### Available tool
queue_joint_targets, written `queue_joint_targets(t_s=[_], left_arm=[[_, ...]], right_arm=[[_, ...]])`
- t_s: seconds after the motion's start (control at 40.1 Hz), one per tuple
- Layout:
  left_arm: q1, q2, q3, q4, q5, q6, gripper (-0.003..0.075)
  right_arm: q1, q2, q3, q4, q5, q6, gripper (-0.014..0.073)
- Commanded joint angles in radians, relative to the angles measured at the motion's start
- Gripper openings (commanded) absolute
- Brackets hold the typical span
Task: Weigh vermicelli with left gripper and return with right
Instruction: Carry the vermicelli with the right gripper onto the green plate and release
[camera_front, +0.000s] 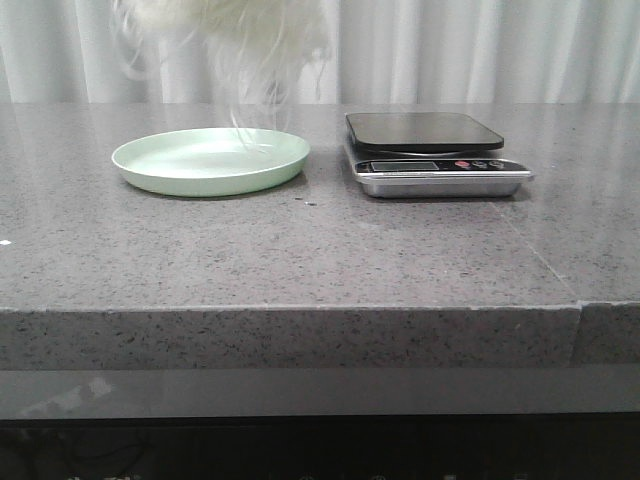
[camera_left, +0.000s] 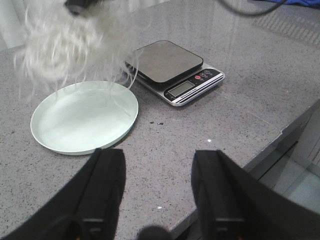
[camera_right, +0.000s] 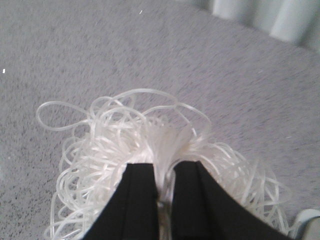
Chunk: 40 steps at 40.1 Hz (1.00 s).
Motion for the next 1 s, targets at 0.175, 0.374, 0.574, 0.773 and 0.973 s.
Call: queue_joint_targets(t_s=[0.175,0.374,0.574,0.773,0.973], left_arm=[[-0.005,0.000,-0.024,-0.004,-0.076,-0.006,0.0409],[-0.005,0.000,-0.024,-0.004,-0.076,-0.006,0.0409],[-0.005,0.000,-0.024,-0.004,-0.076,-0.006,0.0409],[-0.005,0.000,-0.024,-0.004,-0.076,-0.006,0.0409],[-0.005,0.000,-0.024,-0.004,-0.076,-0.006,0.0409]], right_arm=[[0.017,0.059,-0.049,0.004,-0.027,-0.010,0.0183],[0.017,0.075,-0.049,0.014,0.020,-0.010,0.0437],[0.014,0.021,-0.049,0.011,0.047,-0.010,0.0467],[0.012,-0.101,-0.034,-0.032,0.126,0.034,0.0467],[0.012,-0.296,0.157,-0.105,0.098,0.079,0.0467]])
